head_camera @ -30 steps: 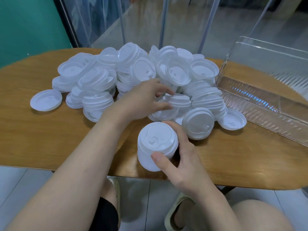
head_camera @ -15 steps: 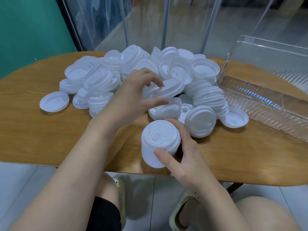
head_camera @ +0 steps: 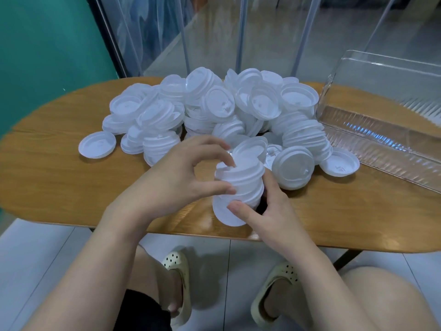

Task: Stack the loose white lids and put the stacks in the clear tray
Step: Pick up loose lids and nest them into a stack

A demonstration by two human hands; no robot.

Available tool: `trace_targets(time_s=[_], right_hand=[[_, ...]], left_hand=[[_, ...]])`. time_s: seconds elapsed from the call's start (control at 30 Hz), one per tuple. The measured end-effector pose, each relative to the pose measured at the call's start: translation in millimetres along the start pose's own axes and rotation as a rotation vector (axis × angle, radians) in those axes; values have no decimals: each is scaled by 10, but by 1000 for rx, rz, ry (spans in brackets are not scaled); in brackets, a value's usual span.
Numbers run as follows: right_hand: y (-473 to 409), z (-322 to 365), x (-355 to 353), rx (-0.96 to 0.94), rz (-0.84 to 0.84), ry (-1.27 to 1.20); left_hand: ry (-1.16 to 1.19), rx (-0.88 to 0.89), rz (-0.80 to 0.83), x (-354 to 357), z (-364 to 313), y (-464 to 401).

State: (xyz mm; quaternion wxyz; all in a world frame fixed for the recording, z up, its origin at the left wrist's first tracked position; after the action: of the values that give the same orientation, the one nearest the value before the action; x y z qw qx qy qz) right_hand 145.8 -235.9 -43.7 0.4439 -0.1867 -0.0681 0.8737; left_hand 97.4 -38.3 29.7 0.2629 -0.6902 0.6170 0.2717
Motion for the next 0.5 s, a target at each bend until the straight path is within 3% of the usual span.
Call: trace_targets(time_s=[0.5], right_hand=[[-17,-115,-27,-28,-1,-36]], left_hand=[[33,40,59,55,76,84]])
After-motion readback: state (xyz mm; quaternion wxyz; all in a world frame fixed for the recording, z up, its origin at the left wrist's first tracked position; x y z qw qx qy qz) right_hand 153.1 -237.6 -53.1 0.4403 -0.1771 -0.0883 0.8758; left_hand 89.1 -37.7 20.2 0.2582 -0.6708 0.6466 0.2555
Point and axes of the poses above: each hand's wrist, its own y-axis away from the middle knuckle, its own x-axis out of the palm, z = x × y, the point moved 1 cm from there along -y, towards the middle knuckle, and after that the axes turned 11 degrees about -x, right-handed, at the moved point
